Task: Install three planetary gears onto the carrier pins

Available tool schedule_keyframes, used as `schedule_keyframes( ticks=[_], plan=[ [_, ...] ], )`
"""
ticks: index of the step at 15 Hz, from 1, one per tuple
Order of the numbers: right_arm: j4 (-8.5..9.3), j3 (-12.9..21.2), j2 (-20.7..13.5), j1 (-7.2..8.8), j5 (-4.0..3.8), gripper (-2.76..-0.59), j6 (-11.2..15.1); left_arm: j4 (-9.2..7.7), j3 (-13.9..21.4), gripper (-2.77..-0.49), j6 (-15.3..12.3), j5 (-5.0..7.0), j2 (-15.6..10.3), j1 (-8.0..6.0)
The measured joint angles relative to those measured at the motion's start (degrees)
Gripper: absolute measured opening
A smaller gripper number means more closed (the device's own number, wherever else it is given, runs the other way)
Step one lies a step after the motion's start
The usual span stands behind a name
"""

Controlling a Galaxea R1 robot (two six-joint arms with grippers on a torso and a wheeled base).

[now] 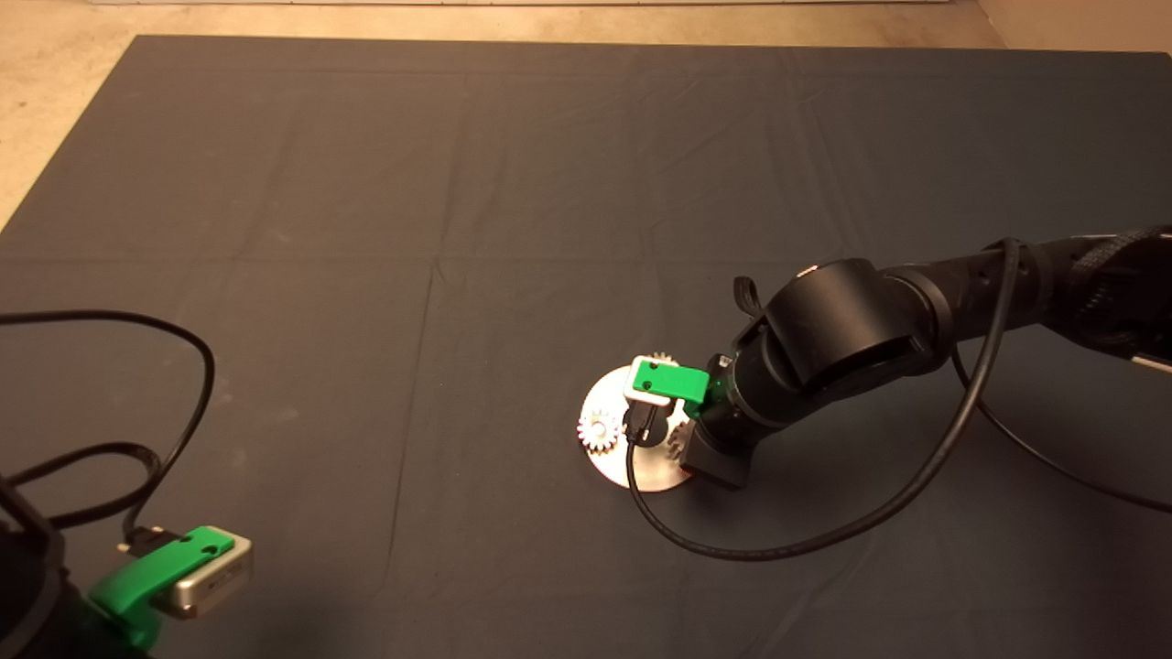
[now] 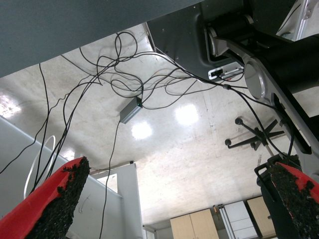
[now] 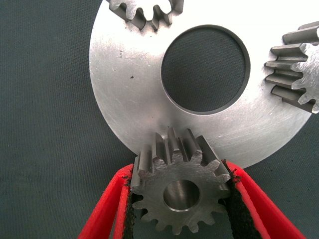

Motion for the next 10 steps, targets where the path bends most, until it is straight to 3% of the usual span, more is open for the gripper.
schedule_keyframes(
  ticks=[6, 10],
  plan=[
    [0.0, -0.2, 0.6, 0.0, -0.8, -2.31, -0.2, -0.19, 0.0, -0.64, 0.0, 0.0, 0.0, 0.0],
    [0.0, -0.2, 0.6, 0.0, -0.78, -2.31, -0.2, -0.19, 0.0, -0.64, 0.0, 0.0, -0.1, 0.0]
  ],
)
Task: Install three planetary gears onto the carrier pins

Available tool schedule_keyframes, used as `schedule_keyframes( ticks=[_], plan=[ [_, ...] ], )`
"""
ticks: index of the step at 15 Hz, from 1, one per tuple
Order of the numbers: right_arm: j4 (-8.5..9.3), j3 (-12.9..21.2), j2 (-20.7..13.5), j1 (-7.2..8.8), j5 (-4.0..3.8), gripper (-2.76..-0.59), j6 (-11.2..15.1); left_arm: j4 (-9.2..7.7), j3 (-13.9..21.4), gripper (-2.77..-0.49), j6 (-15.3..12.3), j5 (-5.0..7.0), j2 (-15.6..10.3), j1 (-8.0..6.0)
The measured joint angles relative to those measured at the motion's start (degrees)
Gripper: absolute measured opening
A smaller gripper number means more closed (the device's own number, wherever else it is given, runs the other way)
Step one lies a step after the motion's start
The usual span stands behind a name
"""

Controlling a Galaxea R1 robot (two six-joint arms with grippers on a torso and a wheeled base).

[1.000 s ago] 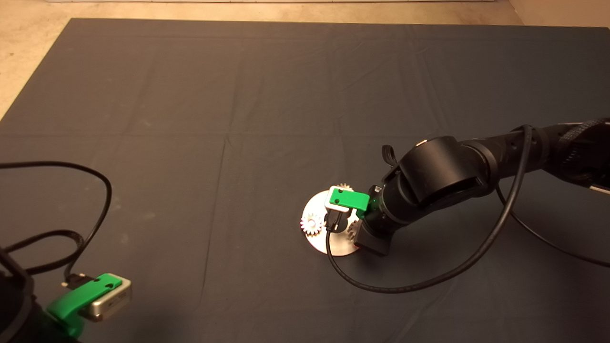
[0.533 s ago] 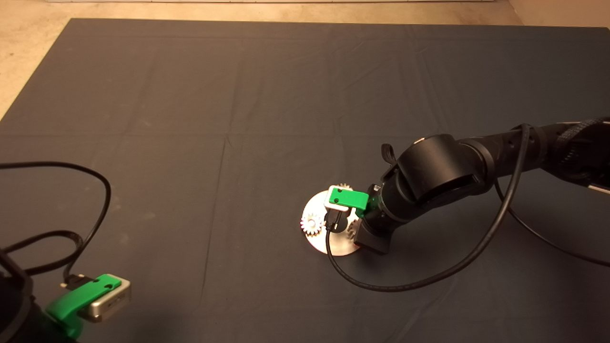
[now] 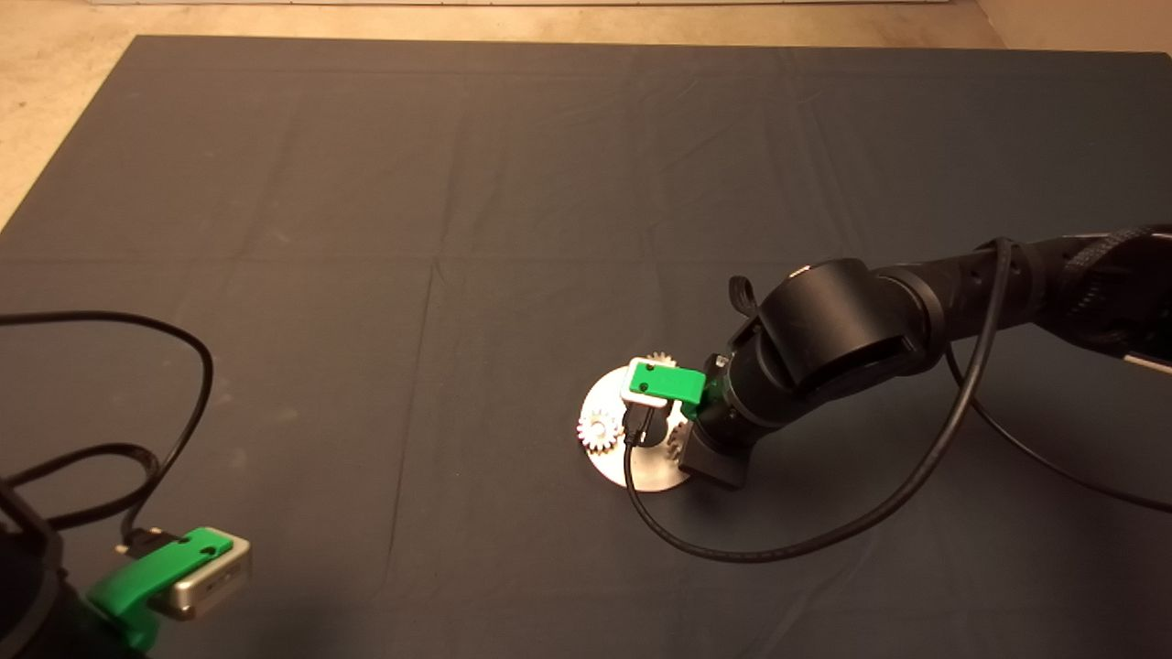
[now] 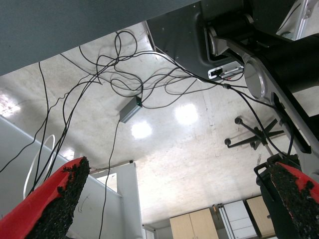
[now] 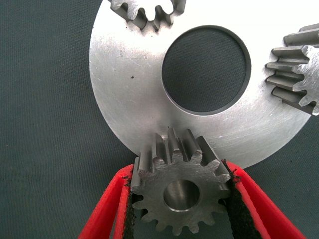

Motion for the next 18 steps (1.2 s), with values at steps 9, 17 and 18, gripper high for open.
schedule_keyframes(
  ticks=[9, 17, 18],
  plan=[
    [0.02, 0.2, 0.0, -0.02, 0.04, -2.31, 0.0, -0.02, 0.0, -0.64, 0.0, 0.0, -0.2, 0.0],
    [0.04, 0.6, -0.1, -0.14, 0.55, -2.31, 0.0, -0.02, 0.0, -0.64, 0.0, 0.0, -0.2, 0.0],
    [0.04, 0.7, -0.2, -0.16, 0.69, -2.31, 0.0, 0.0, 0.0, -0.64, 0.0, 0.0, -0.3, 0.0]
  ],
)
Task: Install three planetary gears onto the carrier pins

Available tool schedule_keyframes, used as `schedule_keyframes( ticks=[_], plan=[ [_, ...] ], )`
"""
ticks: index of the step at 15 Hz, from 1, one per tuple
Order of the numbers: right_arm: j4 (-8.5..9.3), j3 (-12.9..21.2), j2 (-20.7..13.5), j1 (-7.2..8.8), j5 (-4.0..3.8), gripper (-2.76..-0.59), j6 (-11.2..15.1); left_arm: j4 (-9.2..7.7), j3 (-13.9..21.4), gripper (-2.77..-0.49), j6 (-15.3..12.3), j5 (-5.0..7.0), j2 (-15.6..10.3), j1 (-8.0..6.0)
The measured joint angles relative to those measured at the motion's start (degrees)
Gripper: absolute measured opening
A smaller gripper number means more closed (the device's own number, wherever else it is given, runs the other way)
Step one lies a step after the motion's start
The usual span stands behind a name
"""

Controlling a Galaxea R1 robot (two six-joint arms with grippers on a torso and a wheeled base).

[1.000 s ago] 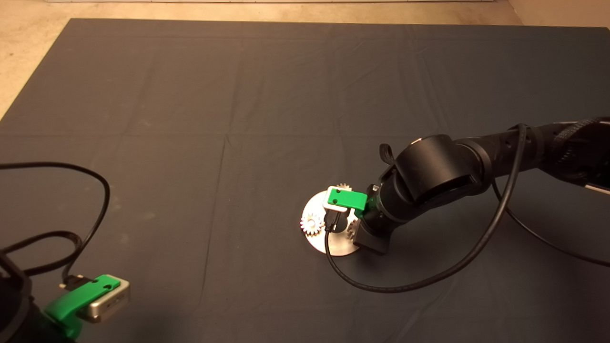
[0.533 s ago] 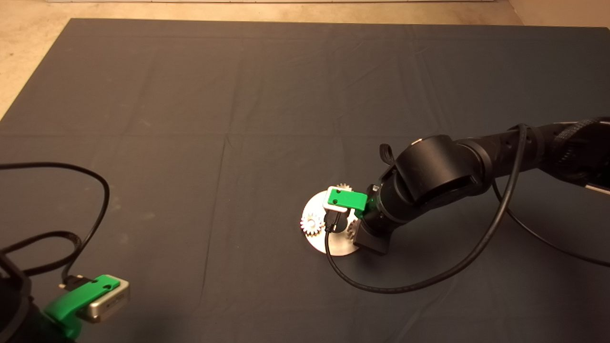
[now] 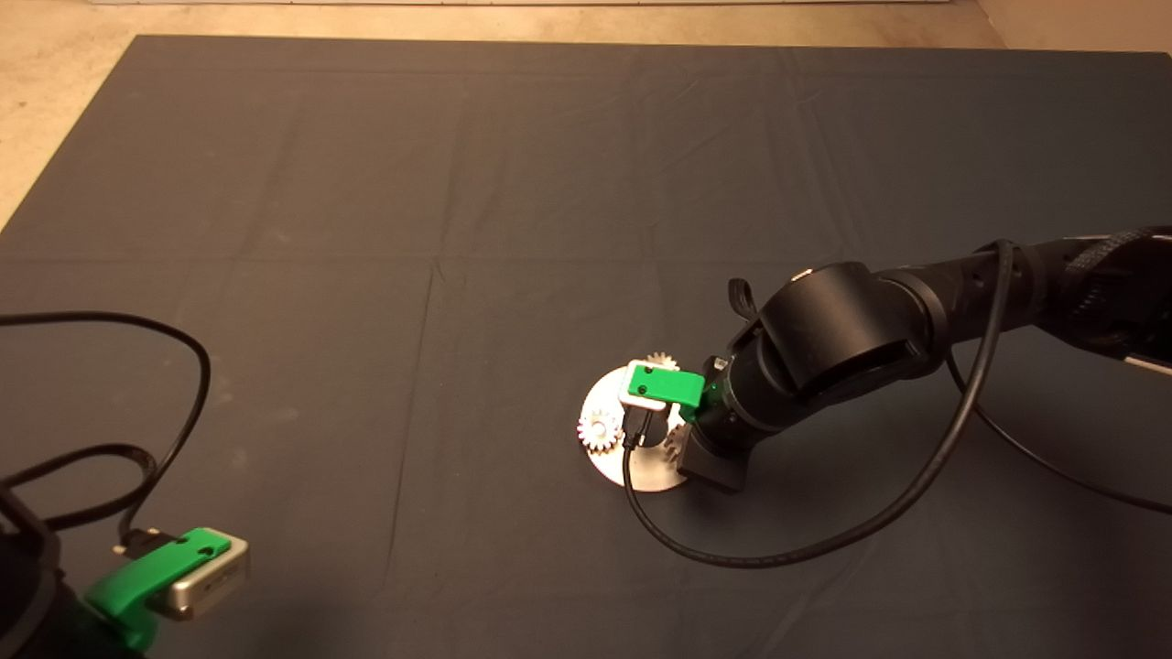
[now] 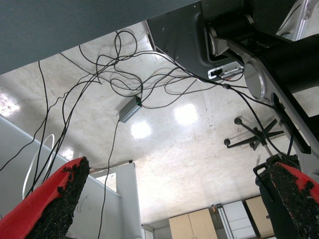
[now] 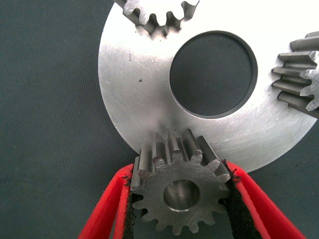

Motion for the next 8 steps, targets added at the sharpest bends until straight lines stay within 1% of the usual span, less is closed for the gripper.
schedule_keyframes(
  ticks=[8],
  plan=[
    [0.02, 0.9, -1.1, -0.01, 0.05, -2.31, 0.0, -0.01, 0.0, -0.64, 0.0, 0.0, 0.0, 0.0]
  ],
)
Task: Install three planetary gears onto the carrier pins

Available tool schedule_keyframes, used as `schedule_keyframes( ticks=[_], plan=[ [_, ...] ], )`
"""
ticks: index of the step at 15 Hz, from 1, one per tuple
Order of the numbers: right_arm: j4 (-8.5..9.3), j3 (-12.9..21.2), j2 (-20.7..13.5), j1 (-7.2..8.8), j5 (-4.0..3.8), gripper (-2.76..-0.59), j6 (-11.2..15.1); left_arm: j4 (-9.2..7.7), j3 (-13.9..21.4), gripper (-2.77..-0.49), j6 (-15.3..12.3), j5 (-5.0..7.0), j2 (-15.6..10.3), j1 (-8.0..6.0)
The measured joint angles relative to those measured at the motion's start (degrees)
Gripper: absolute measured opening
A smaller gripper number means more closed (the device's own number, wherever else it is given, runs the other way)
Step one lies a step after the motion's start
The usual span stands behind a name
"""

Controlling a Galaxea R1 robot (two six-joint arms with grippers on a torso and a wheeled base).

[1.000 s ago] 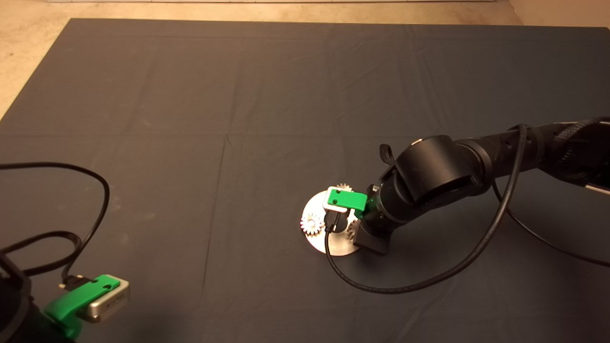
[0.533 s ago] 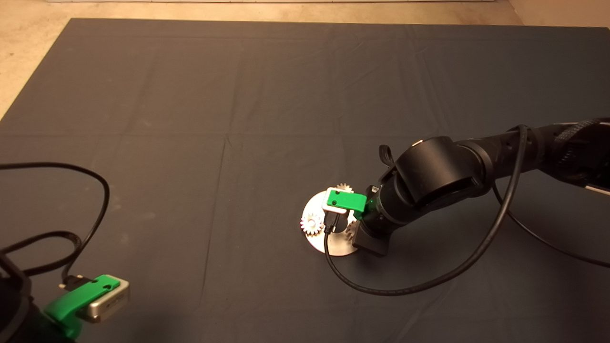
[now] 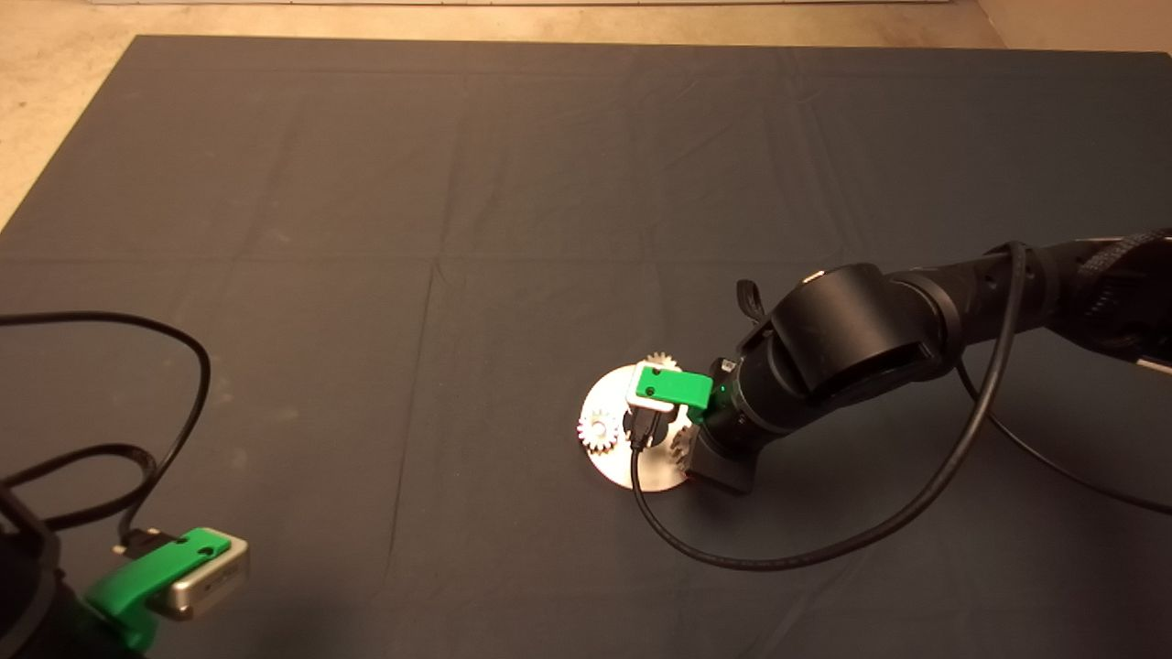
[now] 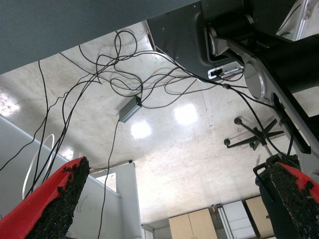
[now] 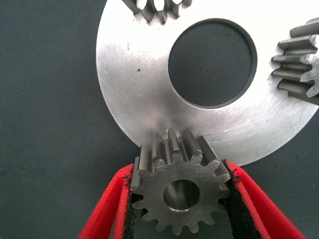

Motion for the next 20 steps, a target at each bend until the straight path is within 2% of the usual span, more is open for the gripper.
schedule_keyframes(
  ticks=[8, 20],
  plan=[
    [-0.06, 0.9, -0.3, -0.79, -0.11, -2.31, 0.0, -0.01, 0.0, -0.64, 0.0, 0.0, -0.4, 0.0],
    [-0.11, 0.9, -0.1, -0.79, -0.29, -2.31, 0.0, -0.01, 0.0, -0.64, 0.0, 0.0, -0.6, 0.0]
  ],
)
